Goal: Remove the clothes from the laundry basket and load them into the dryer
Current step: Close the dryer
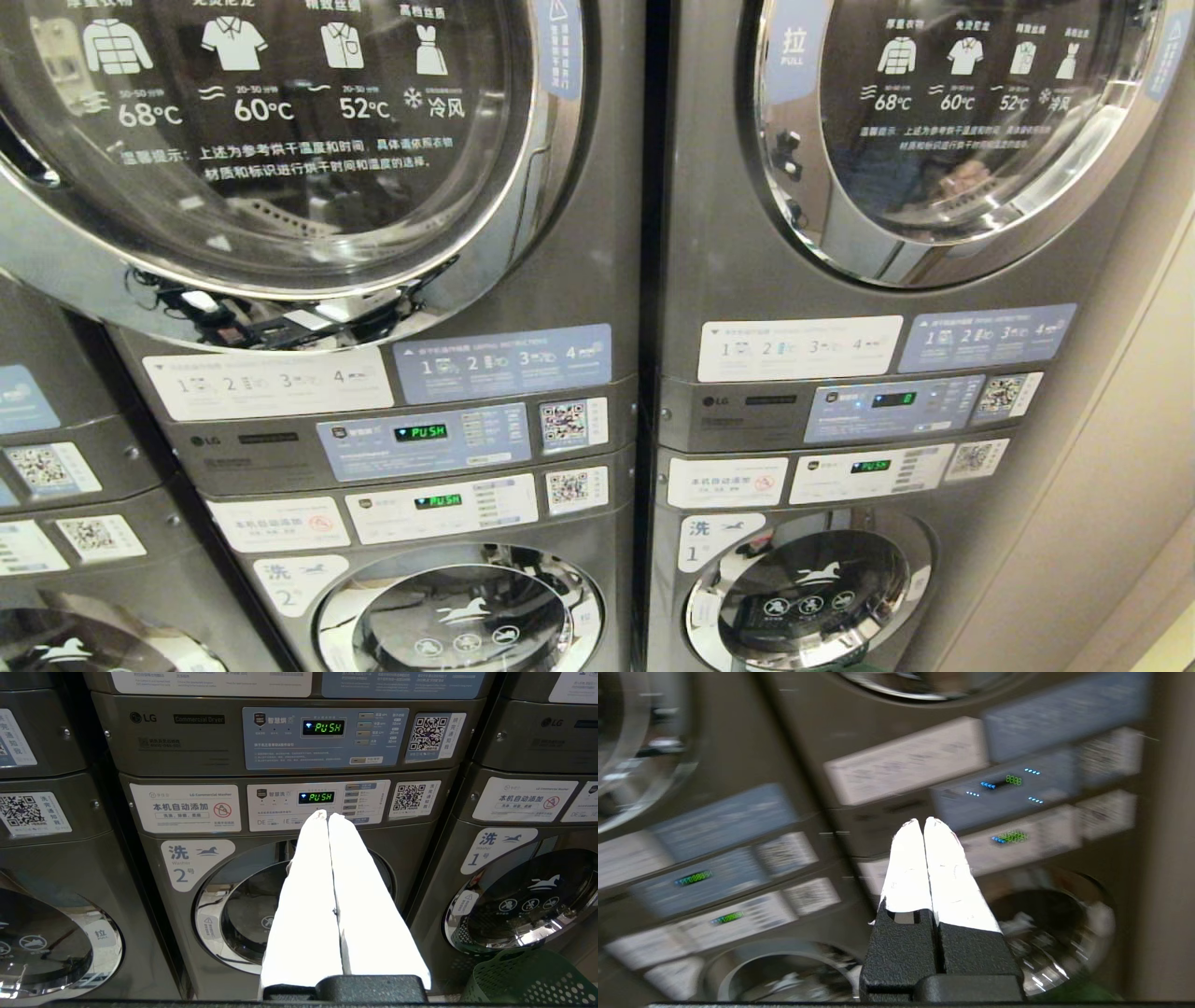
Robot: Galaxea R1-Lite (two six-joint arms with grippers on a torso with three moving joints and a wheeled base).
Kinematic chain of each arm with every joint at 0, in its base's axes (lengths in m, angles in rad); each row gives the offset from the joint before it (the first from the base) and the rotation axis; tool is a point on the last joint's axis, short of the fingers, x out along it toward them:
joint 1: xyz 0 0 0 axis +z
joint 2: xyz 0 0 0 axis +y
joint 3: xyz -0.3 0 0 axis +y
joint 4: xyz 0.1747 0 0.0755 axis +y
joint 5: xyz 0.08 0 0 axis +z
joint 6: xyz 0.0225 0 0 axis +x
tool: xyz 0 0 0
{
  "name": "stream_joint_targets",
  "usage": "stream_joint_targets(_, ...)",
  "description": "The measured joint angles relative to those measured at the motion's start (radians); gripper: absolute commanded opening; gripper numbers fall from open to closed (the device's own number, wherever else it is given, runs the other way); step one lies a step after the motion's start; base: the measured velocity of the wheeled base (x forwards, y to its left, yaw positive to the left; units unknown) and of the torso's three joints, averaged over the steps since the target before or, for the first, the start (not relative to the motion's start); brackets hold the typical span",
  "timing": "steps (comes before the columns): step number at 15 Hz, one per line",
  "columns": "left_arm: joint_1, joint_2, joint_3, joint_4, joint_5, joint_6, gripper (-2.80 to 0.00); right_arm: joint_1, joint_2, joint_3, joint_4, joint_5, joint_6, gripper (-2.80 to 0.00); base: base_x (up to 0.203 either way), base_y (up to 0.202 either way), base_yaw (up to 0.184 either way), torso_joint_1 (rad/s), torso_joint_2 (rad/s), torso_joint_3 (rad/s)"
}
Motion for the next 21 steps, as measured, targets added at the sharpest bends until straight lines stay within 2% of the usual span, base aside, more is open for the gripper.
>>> stream_joint_targets(3, 0.0, 0.0, 0.0, 0.0, 0.0, 0.0, -2.8, 0.102, -0.015, 0.021, 0.139, -0.244, -0.122, -2.8, 0.0, 0.0, 0.0, 0.0, 0.0, 0.0)
stream_joint_targets(4, 0.0, 0.0, 0.0, 0.0, 0.0, 0.0, -2.8, 0.119, -0.017, 0.04, 0.17, -0.301, -0.166, -2.8, 0.0, 0.0, 0.0, 0.0, 0.0, 0.0)
stream_joint_targets(5, 0.0, 0.0, 0.0, 0.0, 0.0, 0.0, -2.8, 0.13, -0.019, 0.056, 0.179, -0.329, -0.198, -2.8, 0.0, 0.0, 0.0, 0.0, 0.0, 0.0)
stream_joint_targets(8, 0.0, 0.0, 0.0, 0.0, 0.0, 0.0, -2.8, 0.159, 0.018, 0.068, 0.187, -0.339, -0.309, -2.8, 0.0, 0.0, 0.0, 0.0, 0.0, 0.0)
stream_joint_targets(9, 0.0, 0.0, 0.0, 0.0, 0.0, 0.0, -2.8, 0.206, 0.043, 0.067, 0.188, -0.357, -0.345, -2.8, 0.0, 0.0, 0.0, 0.0, 0.0, 0.0)
stream_joint_targets(11, 0.0, 0.0, 0.0, 0.0, 0.0, 0.0, -2.8, 0.352, 0.091, 0.085, 0.189, -0.437, -0.394, -2.8, 0.0, 0.0, 0.0, 0.0, 0.0, 0.0)
stream_joint_targets(13, 0.0, 0.0, 0.0, 0.0, 0.0, 0.0, -2.8, 0.512, 0.097, 0.158, 0.182, -0.538, -0.419, -2.8, 0.0, 0.0, 0.0, 0.0, 0.0, 0.0)
stream_joint_targets(14, 0.0, 0.0, 0.0, 0.0, 0.0, -0.001, -2.8, 0.558, 0.088, 0.211, 0.156, -0.576, -0.431, -2.8, 0.0, 0.0, 0.0, 0.0, 0.0, 0.0)
stream_joint_targets(16, 0.0, 0.0, 0.0, 0.0, 0.0, -0.001, -2.8, 0.665, 0.063, 0.293, 0.03, -0.62, -0.426, -2.8, 0.0, 0.0, 0.0, 0.0, 0.0, 0.0)
stream_joint_targets(17, 0.0, 0.0, 0.0, 0.0, 0.0, -0.001, -2.8, 0.722, 0.05, 0.308, 0.012, -0.634, -0.421, -2.8, 0.0, 0.0, 0.0, 0.0, 0.0, 0.0)
stream_joint_targets(19, 0.0, 0.0, 0.0, 0.0, 0.0, -0.001, -2.8, 0.773, 0.018, 0.325, 0.018, -0.653, -0.386, -2.8, 0.0, 0.0, 0.0, 0.0, 0.0, 0.0)
stream_joint_targets(21, 0.0, 0.0, 0.0, 0.0, 0.0, 0.0, -2.8, 0.773, -0.056, 0.331, 0.018, -0.654, -0.369, -2.8, 0.0, 0.0, 0.0, 0.0, 0.0, 0.0)
